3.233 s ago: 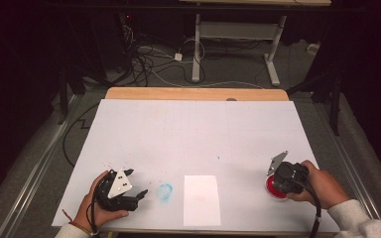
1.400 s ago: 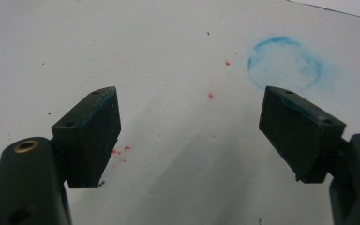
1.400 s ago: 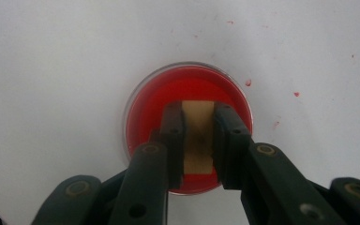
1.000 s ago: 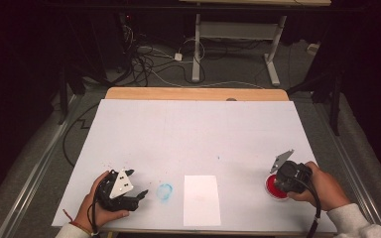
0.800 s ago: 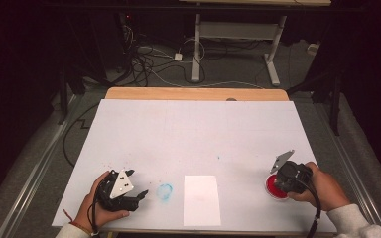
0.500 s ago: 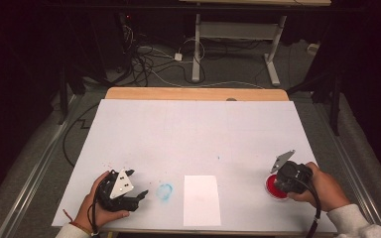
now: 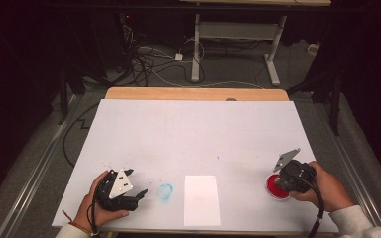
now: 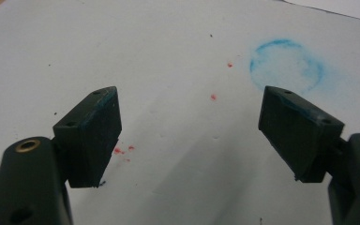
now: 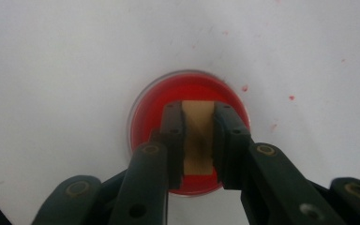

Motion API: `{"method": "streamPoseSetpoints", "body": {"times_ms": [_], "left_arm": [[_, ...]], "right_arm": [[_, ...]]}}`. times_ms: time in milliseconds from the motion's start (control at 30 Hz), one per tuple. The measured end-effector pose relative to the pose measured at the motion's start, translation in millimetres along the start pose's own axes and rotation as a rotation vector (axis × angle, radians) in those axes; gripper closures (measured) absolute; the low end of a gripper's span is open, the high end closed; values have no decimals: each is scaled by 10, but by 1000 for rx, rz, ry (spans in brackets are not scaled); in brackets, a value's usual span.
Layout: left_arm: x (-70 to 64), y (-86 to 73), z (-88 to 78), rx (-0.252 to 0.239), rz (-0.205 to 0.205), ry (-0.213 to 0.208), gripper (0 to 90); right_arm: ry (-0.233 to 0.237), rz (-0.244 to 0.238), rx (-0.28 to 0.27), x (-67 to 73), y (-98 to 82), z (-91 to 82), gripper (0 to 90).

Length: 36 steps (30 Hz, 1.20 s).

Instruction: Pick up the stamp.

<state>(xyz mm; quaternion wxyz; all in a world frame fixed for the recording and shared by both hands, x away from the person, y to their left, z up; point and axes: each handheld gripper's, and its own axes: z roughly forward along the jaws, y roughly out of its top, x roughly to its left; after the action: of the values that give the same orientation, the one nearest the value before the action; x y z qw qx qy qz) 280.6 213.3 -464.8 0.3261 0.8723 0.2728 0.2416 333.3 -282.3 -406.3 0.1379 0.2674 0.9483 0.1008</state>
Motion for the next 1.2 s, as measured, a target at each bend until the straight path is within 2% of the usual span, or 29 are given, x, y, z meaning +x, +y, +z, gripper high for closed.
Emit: {"method": "streamPoseSetpoints", "body": {"times_ms": [33, 167, 333, 367, 400, 633, 833, 933, 1000, 1133, 1200], "left_arm": [[1, -1, 5, 0, -2, 2, 207], [2, -2, 5, -1, -1, 6, 207], [-2, -8, 1, 8, -6, 5, 208], [-1, -8, 1, 7, -7, 3, 207], [-2, -8, 3, 8, -6, 3, 208], [-4, -5, 8, 9, -3, -1, 208], [-2, -8, 5, 5, -4, -4, 207], [13, -10, 17, -1, -16, -5, 207], [36, -7, 31, -4, -8, -1, 208], [58, -19, 51, -2, -11, -7, 207], [51, -19, 41, -3, -9, -5, 207]], "right_arm": [[17, -11, 2, 7, 8, -10, 768], [1, -15, 6, 23, 41, -58, 767], [-22, 2, -14, -17, 54, -190, 766], [-36, -5, -14, -24, 52, -212, 766], [-47, 7, -17, -32, 46, -232, 766], [-50, 24, -29, -78, 9, -276, 766], [-36, 29, -2, -81, -1, -176, 766], [-10, 29, 10, -64, -17, -85, 766], [6, 25, 17, -60, -31, -45, 766], [4, 44, 6, -57, -46, 9, 766], [20, 45, 26, -48, -60, 81, 766]]}}
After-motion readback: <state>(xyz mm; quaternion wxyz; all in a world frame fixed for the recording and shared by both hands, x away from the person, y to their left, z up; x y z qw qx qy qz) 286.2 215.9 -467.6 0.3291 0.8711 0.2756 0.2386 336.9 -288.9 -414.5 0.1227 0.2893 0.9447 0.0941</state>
